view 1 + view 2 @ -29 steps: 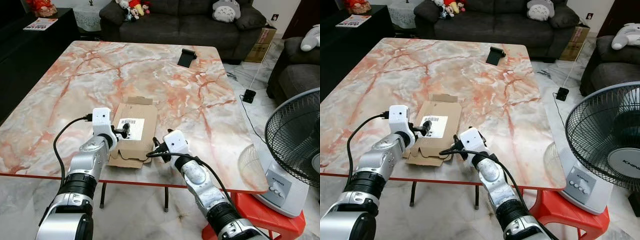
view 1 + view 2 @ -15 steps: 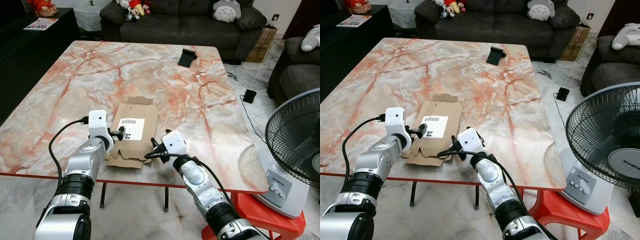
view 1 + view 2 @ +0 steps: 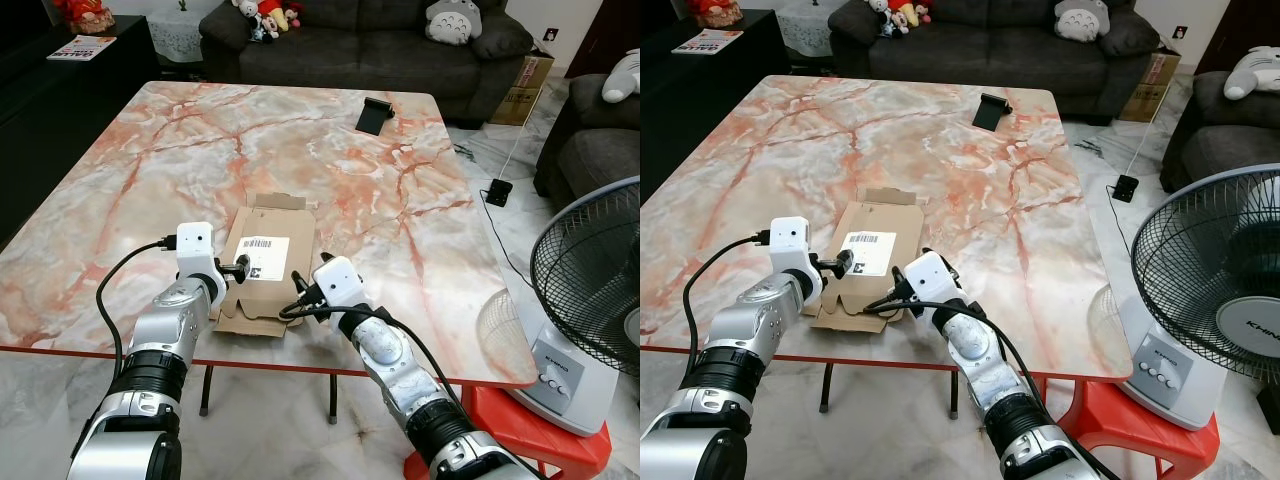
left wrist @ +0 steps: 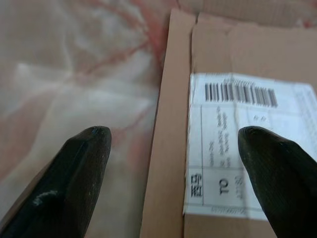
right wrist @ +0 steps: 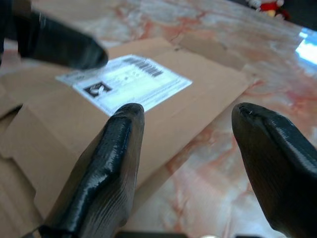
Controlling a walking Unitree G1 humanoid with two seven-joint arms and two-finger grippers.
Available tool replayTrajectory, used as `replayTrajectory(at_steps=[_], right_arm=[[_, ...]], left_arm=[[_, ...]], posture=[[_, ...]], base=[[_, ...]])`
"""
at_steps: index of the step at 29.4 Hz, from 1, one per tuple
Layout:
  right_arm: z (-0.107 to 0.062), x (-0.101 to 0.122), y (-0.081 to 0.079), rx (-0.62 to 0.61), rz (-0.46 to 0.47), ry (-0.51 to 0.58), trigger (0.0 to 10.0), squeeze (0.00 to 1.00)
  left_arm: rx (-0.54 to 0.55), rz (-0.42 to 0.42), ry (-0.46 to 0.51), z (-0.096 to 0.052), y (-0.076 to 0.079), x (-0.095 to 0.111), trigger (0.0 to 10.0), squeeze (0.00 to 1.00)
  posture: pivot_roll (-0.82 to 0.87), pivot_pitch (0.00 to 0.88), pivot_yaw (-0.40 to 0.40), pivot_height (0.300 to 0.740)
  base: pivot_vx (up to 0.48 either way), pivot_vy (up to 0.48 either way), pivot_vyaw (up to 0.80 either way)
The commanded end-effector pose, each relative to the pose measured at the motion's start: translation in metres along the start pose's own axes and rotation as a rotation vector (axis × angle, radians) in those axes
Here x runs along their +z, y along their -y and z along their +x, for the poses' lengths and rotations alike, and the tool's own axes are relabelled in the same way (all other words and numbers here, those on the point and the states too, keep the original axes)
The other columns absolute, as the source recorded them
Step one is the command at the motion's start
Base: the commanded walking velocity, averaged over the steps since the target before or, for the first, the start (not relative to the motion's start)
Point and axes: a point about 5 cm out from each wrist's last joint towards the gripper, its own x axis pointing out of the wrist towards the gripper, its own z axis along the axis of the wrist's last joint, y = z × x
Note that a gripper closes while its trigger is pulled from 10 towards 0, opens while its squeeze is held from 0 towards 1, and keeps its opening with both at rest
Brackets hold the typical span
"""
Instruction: Picking trash to rubbish bin
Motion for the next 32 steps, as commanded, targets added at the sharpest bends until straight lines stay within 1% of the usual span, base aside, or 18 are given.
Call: replayTrajectory(at_steps=[1, 8, 12, 21, 25, 28, 32], right_arm=[[0.003, 0.002, -0.006, 0.027, -0.016, 0.006, 10.0, 0.00], [0.001, -0.006, -0.009, 0.027, -0.016, -0.034, 10.0, 0.00], [-0.002, -0.016, -0.007, 0.015, -0.019, -0.077, 10.0, 0.00], [-0.004, -0.024, -0.005, 0.001, -0.017, -0.114, 10.0, 0.00], [-0.005, -0.028, -0.005, -0.001, -0.015, -0.134, 10.0, 0.00], [-0.005, -0.030, -0.007, 0.001, -0.013, -0.140, 10.0, 0.00], [-0.005, -0.030, -0.007, 0.003, -0.012, -0.143, 10.0, 0.00]], left_arm=[[0.006, 0.023, 0.008, -0.002, -0.003, 0.005, 10.0, 0.00], [0.013, 0.027, 0.013, -0.003, -0.005, 0.009, 10.0, 0.00], [0.007, 0.024, 0.013, -0.004, -0.004, 0.010, 10.0, 0.00], [-0.006, 0.007, 0.006, -0.004, 0.000, 0.010, 10.0, 0.00], [-0.017, -0.019, -0.002, -0.005, 0.004, 0.008, 10.0, 0.00], [-0.039, -0.085, -0.017, -0.005, 0.009, 0.004, 10.0, 0.00], [-0.045, -0.130, -0.031, -0.006, 0.013, 0.001, 10.0, 0.00]], posture=[[0.02, 0.030, -0.026, 0.740], [0.03, 0.015, -0.019, 0.740], [0.04, 0.011, -0.017, 0.740], [0.04, 0.025, -0.016, 0.740], [0.04, 0.030, -0.015, 0.740], [0.04, 0.034, -0.016, 0.740], [0.04, 0.042, -0.017, 0.740]], base=[[0.000, 0.000, 0.00], [0.000, 0.000, 0.00], [0.000, 0.000, 0.00], [0.000, 0.000, 0.00], [0.000, 0.000, 0.00], [0.000, 0.000, 0.00], [0.000, 0.000, 0.00]])
